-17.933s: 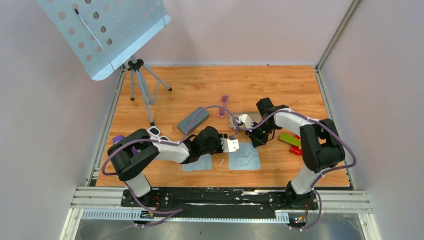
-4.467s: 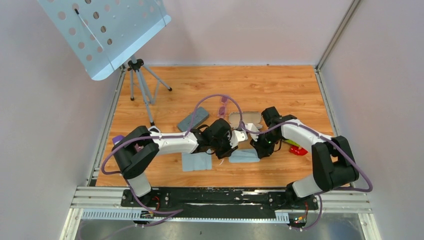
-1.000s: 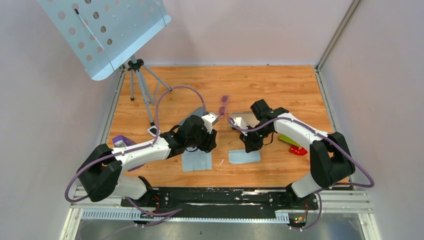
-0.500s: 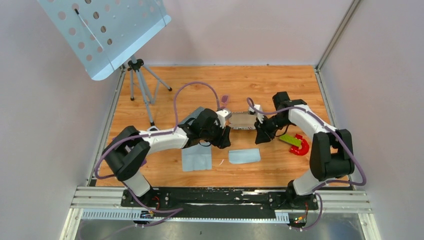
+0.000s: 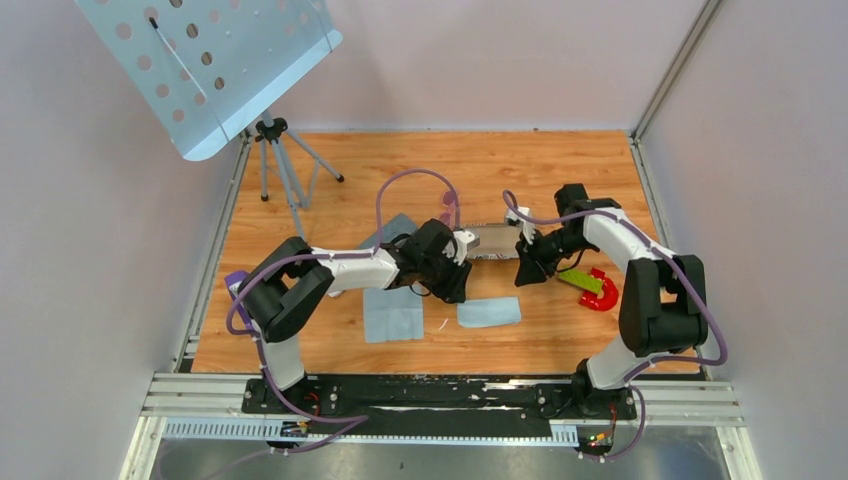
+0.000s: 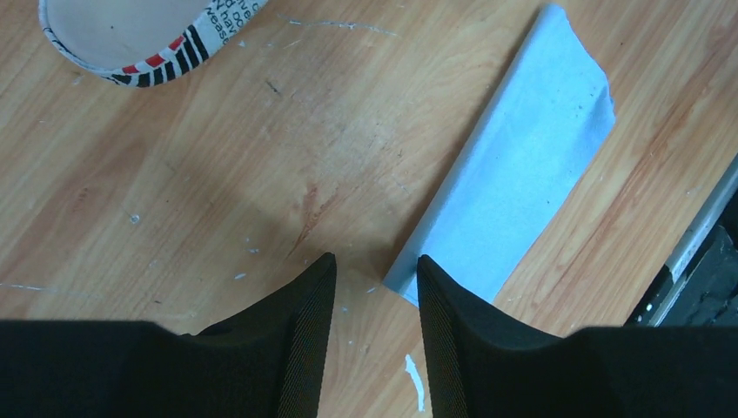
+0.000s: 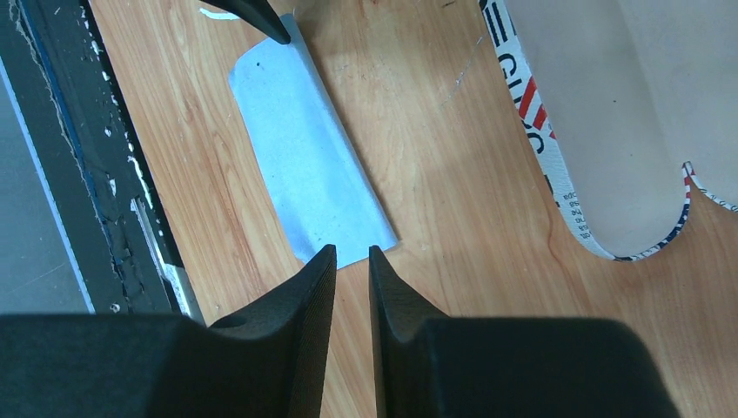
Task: Organize the sunglasses
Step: Fold the glasses cleaning cloth at the center of the board, then pick up the glasses cleaning cloth from the center of the board, then place the glasses cleaning cloth in the sunglasses case.
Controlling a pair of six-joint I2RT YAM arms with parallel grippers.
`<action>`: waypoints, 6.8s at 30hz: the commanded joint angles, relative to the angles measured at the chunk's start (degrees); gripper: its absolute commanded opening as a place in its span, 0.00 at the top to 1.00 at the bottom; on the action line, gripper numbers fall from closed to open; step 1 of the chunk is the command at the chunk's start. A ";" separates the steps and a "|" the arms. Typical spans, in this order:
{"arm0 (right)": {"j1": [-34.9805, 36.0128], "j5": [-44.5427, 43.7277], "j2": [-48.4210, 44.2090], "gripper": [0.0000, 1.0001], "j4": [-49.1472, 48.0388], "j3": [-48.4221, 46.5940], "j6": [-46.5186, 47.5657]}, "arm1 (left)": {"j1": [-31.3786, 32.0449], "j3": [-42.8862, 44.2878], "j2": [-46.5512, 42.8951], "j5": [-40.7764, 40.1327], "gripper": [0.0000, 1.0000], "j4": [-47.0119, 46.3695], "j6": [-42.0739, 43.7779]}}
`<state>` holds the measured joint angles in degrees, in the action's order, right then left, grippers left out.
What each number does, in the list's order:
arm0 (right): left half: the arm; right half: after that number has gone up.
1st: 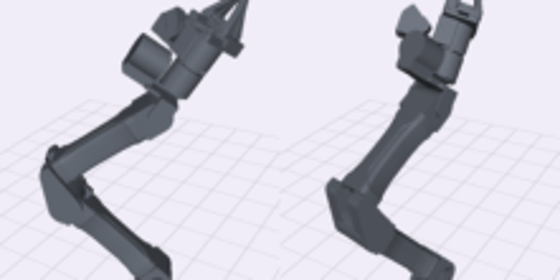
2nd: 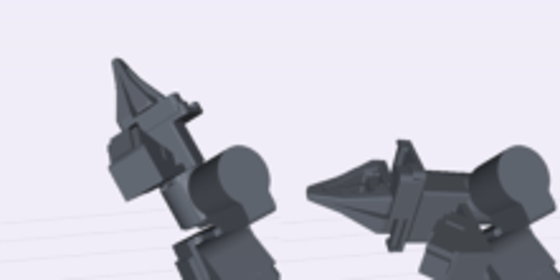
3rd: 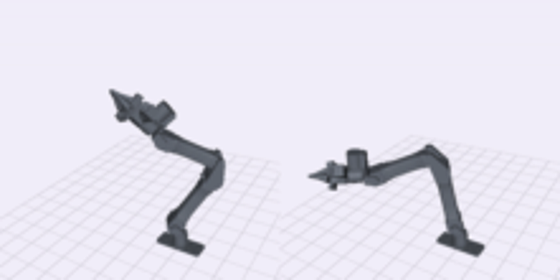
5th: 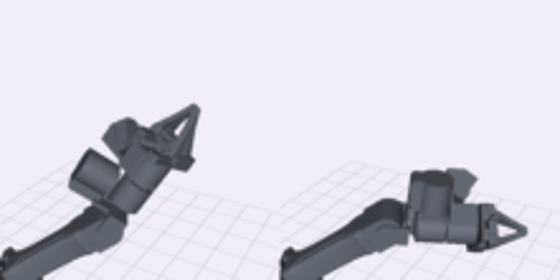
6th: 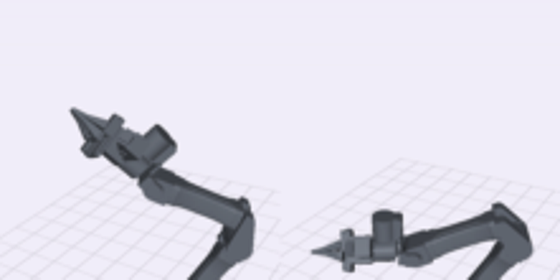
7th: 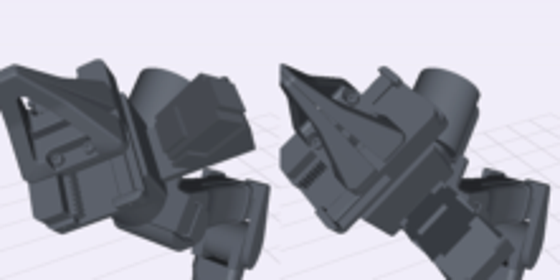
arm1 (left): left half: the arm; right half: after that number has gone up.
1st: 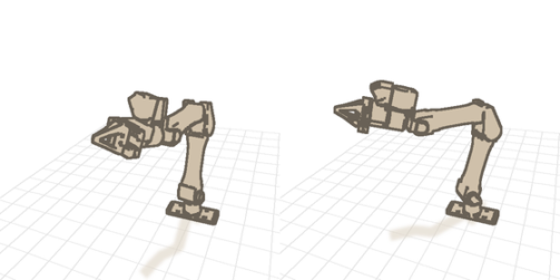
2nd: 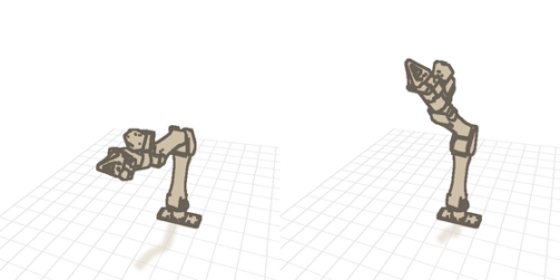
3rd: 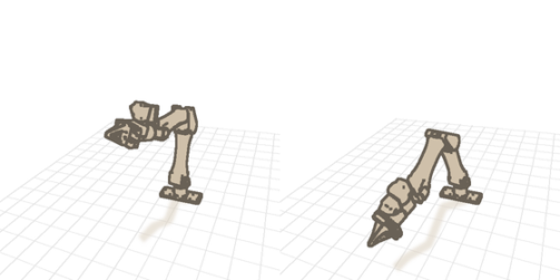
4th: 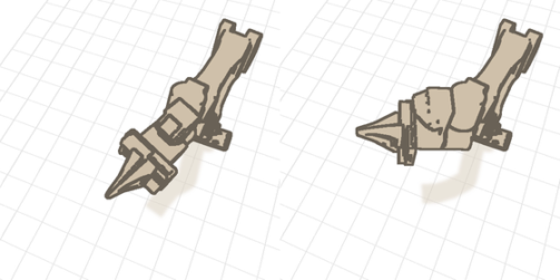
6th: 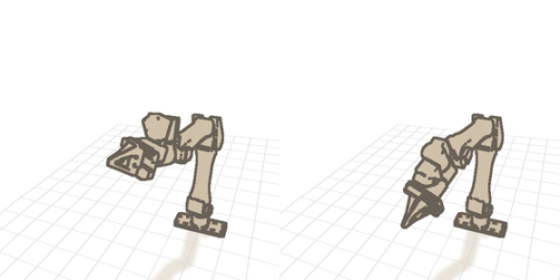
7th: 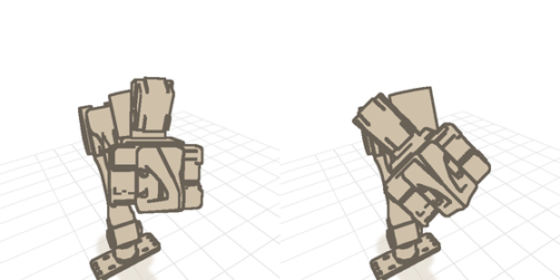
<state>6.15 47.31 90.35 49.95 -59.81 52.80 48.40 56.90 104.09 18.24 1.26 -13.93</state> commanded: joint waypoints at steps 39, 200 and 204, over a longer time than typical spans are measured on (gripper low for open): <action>2.13 -7.65 9.62 0.66 -1.04 -0.03 9.21 | -0.50 1.41 3.64 7.26 0.99 0.57 2.53; 9.05 -26.57 25.16 1.00 4.55 -29.59 9.82 | -6.83 31.51 16.90 0.79 1.00 14.74 2.60; 9.05 -26.82 25.86 1.00 4.93 -29.82 9.78 | -6.85 31.43 17.26 1.01 1.00 15.02 2.86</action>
<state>14.92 20.36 114.08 54.00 -87.96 62.57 40.56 86.26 119.74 15.64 16.64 -12.45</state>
